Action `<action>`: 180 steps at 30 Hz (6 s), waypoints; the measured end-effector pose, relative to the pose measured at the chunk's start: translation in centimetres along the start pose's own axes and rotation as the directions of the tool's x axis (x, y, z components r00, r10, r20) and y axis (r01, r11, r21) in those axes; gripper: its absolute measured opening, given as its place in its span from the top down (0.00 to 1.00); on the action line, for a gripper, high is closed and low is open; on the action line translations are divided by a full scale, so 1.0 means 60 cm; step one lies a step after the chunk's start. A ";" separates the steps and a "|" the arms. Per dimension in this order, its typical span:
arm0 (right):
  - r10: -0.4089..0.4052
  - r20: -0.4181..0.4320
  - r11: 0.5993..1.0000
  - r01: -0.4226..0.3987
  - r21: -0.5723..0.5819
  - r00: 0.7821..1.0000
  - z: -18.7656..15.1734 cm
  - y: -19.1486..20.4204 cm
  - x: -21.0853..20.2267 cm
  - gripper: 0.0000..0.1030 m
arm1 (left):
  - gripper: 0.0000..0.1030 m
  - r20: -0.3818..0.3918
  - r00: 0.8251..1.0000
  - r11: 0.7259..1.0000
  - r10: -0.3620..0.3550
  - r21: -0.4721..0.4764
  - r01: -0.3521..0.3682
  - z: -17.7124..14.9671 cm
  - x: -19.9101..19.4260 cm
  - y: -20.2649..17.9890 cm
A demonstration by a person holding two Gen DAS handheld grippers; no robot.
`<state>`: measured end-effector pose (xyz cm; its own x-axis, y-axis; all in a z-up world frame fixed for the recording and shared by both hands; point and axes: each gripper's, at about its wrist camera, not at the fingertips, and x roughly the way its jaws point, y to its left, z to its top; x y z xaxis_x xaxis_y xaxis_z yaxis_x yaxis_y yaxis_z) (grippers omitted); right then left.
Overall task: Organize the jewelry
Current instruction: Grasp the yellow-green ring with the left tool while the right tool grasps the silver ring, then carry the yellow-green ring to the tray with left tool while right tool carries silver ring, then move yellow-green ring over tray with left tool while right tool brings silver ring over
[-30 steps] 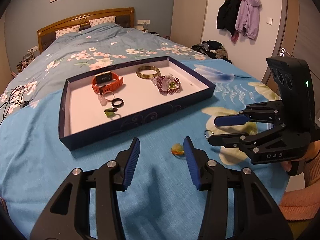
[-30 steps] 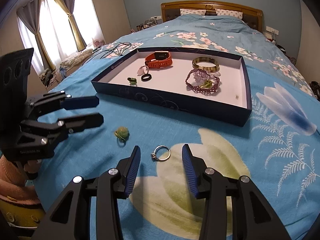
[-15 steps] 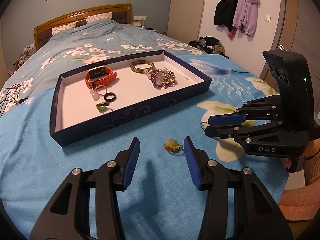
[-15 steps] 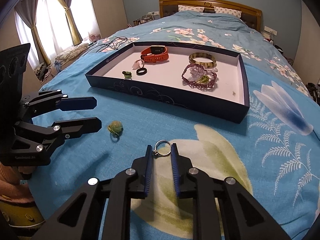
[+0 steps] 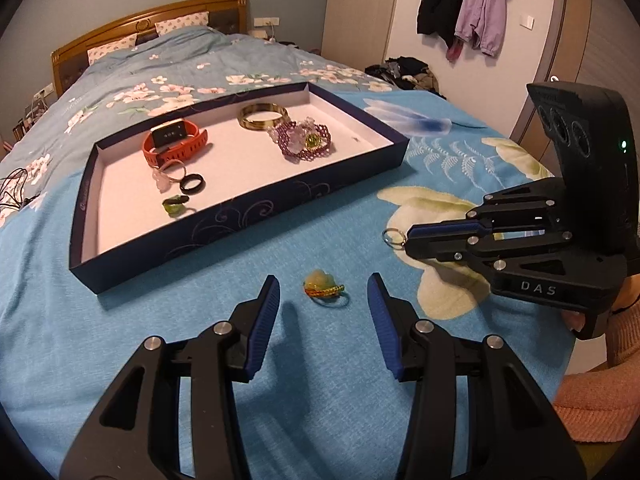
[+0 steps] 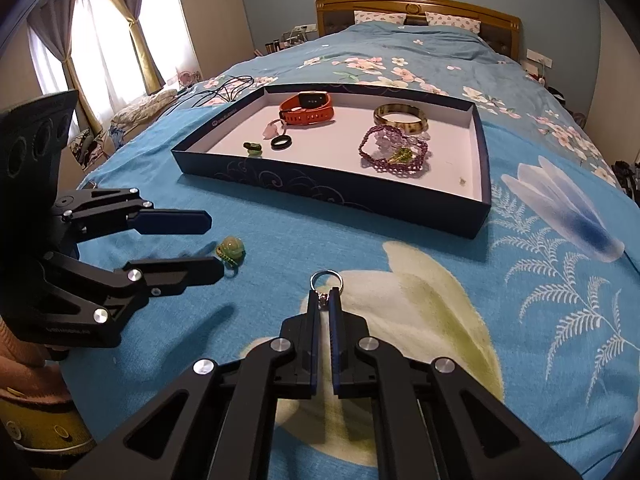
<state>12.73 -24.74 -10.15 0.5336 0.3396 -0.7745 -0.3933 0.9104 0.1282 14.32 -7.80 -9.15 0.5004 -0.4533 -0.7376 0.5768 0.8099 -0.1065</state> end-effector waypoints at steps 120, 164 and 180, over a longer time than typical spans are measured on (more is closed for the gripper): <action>0.097 0.369 0.991 -0.125 0.053 0.924 0.117 -0.017 -0.070 0.97 | 0.82 0.241 0.955 0.982 0.170 -0.124 -0.144 0.093 -0.114 0.059; 0.107 0.372 0.987 -0.143 0.070 0.922 0.136 -0.032 -0.059 0.97 | 0.82 0.237 0.948 0.973 0.214 -0.133 -0.186 0.114 -0.094 0.073; 0.110 0.369 0.986 -0.149 0.077 0.923 0.143 -0.031 -0.048 0.97 | 0.82 0.238 0.946 0.972 0.220 -0.137 -0.191 0.121 -0.090 0.083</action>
<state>18.34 -25.42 -2.84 0.7251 0.5009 -0.4725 -0.4094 0.8654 0.2891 19.18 -4.03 -0.86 0.7537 -0.3392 -0.5629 0.3760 0.9250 -0.0539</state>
